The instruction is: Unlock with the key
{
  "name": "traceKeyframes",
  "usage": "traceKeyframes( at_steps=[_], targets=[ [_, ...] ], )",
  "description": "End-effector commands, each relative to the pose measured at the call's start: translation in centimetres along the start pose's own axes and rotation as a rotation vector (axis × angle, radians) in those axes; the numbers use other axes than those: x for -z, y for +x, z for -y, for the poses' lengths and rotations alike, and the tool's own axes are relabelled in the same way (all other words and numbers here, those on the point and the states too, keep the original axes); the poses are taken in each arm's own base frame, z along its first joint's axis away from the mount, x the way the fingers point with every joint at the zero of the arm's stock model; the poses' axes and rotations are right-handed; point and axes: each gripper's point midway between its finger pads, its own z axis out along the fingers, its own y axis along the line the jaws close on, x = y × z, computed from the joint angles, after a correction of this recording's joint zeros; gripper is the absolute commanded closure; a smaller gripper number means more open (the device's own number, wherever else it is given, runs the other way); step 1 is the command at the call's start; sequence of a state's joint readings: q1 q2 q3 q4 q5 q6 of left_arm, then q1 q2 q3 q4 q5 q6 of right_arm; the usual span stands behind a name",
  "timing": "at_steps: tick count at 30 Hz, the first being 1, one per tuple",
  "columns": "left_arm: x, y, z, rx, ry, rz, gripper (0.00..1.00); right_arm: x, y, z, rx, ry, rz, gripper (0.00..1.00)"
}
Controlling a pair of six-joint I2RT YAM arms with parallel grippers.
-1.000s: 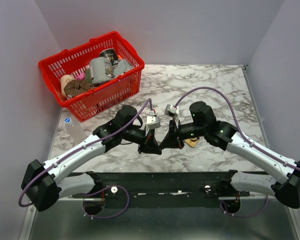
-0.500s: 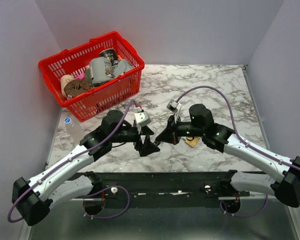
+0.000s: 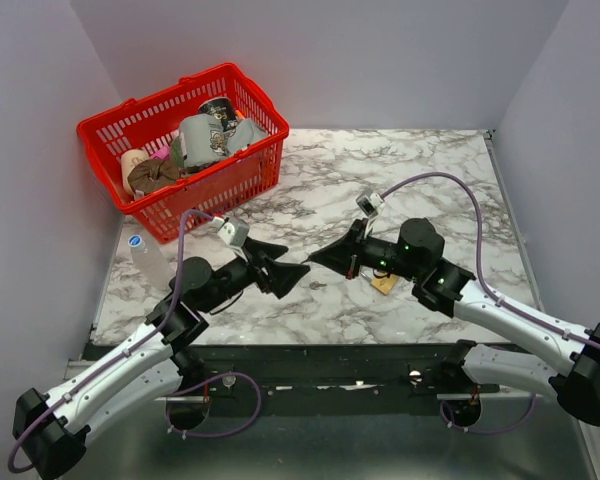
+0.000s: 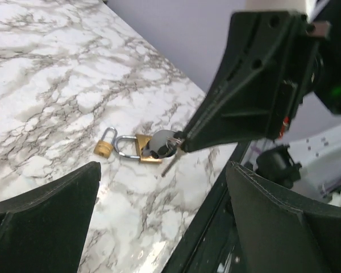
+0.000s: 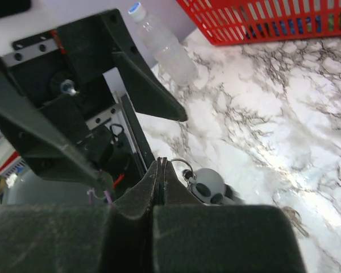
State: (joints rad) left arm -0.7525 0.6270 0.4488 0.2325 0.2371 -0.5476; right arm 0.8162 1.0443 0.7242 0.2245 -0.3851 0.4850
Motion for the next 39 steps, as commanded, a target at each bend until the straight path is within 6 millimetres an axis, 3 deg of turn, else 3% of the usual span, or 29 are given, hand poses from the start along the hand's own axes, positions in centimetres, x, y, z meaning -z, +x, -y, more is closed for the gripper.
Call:
traceKeyframes(
  at_steps=[1, 6, 11, 14, 18, 22, 27, 39],
  targets=[
    [-0.8, -6.5, 0.5, 0.097, -0.024, 0.280, 0.02, 0.0, -5.2, -2.0, -0.019, -0.066, 0.224, 0.99],
    [-1.1, -6.8, 3.7, 0.095, 0.156, 0.273, 0.03, -0.3, -6.6, -2.6, -0.046, -0.091, 0.266, 0.99],
    [-0.9, -6.6, 5.4, 0.083, 0.253, 0.253, 0.09, -0.6, -7.2, -2.9, -0.063, -0.116, 0.270, 0.99],
    [-0.9, -6.5, 5.3, 0.081, 0.247, 0.242, 0.16, -0.4, -7.4, -2.9, -0.064, -0.128, 0.281, 0.99],
    [-1.2, -6.0, 5.1, 0.097, 0.239, 0.226, 0.33, -0.1, -7.7, -2.7, -0.078, -0.139, 0.295, 0.99],
    [-1.2, -5.9, 4.9, 0.117, 0.239, 0.237, 0.33, 0.3, -7.8, -2.5, -0.086, -0.142, 0.306, 0.99],
    [-1.4, -6.1, 4.9, 0.132, 0.241, 0.248, 0.42, 0.4, -7.5, -2.5, -0.091, -0.150, 0.292, 0.99],
    [-1.4, -7.1, 3.8, 0.155, 0.200, 0.333, 0.51, 0.6, -6.7, -2.4, -0.114, -0.167, 0.277, 0.99]
  ],
)
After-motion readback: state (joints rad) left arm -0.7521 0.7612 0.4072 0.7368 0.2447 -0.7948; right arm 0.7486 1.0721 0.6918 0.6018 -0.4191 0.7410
